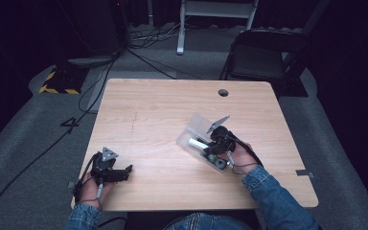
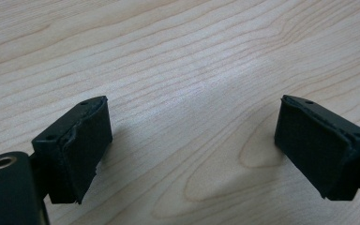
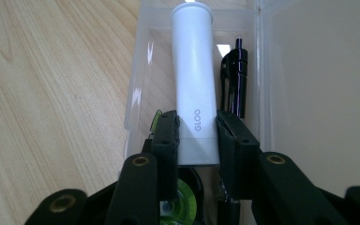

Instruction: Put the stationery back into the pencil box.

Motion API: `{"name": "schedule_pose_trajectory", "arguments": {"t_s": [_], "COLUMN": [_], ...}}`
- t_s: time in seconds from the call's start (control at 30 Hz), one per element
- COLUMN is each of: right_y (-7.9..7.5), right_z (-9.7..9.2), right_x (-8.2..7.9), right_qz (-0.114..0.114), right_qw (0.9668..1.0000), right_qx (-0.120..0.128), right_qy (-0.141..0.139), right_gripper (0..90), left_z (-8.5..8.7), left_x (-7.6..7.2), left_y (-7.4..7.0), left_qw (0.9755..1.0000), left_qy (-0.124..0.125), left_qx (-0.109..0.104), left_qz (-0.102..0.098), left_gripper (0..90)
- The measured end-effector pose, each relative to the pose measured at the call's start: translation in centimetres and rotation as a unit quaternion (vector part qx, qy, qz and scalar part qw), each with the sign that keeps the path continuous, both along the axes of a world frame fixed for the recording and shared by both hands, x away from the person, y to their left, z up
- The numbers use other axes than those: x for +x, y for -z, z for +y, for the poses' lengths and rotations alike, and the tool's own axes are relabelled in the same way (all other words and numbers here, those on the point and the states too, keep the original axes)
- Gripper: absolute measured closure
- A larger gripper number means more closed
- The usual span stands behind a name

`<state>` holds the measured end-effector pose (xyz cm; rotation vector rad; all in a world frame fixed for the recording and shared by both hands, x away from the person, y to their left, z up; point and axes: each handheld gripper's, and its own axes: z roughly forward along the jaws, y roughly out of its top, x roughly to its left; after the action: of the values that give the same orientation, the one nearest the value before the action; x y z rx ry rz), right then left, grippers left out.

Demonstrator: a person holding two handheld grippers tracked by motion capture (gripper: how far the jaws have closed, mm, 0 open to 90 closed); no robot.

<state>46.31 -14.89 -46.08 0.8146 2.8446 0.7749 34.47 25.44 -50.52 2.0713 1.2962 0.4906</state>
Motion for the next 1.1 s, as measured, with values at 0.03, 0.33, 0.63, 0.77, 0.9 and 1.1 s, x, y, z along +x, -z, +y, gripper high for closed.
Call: {"name": "schedule_pose_trajectory", "arguments": {"t_s": [0.03,0.33,0.63,0.77,0.9,1.1], "right_y": [0.0,0.1,0.1,0.0,-0.5,-1.4], "right_z": [-0.1,-0.2,-0.3,-0.3,-0.4,-0.7], "right_x": [0.1,0.2,0.2,0.2,0.0,-0.3], "right_qz": [0.0,-0.003,-0.005,-0.005,-0.011,-0.022], "right_qw": [1.0,1.0,0.9999,0.9999,0.9998,0.9993], "right_qx": [-0.001,0.001,0.001,0.005,0.012,0.025], "right_qy": [0.0,0.008,0.009,0.012,0.01,0.013], "right_gripper": [69.5,66.9,67.1,66.0,64.4,62.0], "left_z": [0.0,0.0,0.0,0.0,0.0,0.0], "left_x": [0.0,0.0,0.0,0.0,0.0,0.0], "left_y": [0.0,0.0,0.0,0.0,0.0,0.0], "left_qw": [1.0,1.0,1.0,1.0,1.0,1.0], "left_qy": [0.0,0.0,0.0,0.0,0.0,-0.001], "left_qx": [-0.001,0.0,-0.001,0.0,-0.001,-0.001], "left_qz": [0.0,0.0,0.0,0.0,0.0,0.0], "left_gripper": [11.7,11.7,11.7,11.7,11.7,11.7]}}
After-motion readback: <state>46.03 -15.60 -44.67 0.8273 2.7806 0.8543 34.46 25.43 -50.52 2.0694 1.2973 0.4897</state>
